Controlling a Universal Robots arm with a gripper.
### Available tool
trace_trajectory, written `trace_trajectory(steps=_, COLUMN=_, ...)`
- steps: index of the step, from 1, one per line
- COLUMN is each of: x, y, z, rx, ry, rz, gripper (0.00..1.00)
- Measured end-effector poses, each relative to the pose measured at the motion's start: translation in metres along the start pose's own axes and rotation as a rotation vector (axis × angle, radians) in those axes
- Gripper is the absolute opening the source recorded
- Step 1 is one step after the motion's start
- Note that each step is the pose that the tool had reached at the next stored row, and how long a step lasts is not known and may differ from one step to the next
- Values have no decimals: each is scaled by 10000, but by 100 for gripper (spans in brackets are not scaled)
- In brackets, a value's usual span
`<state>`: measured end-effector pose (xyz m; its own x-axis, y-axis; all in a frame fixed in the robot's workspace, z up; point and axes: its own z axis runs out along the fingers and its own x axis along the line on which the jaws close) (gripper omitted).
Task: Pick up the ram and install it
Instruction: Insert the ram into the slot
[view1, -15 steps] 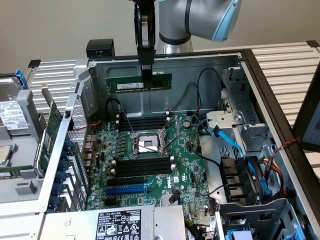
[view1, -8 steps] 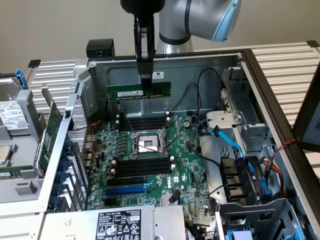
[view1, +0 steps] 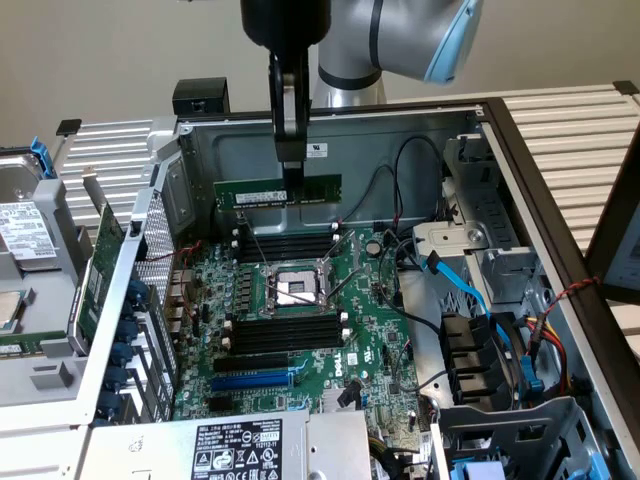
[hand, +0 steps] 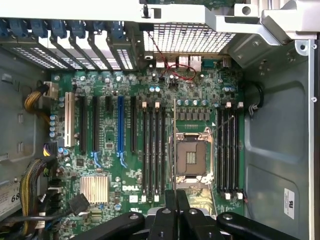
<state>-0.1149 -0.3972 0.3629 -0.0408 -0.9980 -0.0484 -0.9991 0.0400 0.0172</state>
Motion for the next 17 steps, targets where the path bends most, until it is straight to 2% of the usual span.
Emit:
trace_trajectory(steps=2, x=3, y=0, z=23, rx=-1, ry=32, rz=2, gripper=12)
trace_trajectory(steps=7, x=7, y=-2, z=73, rx=7, ry=198, rz=7, gripper=12)
trace_trajectory(steps=9, x=9, y=-2, z=101, rx=10, ry=239, rz=10, gripper=12)
trace_trajectory(steps=17, x=15, y=-2, z=244, rx=26, ry=236, rz=465, gripper=12)
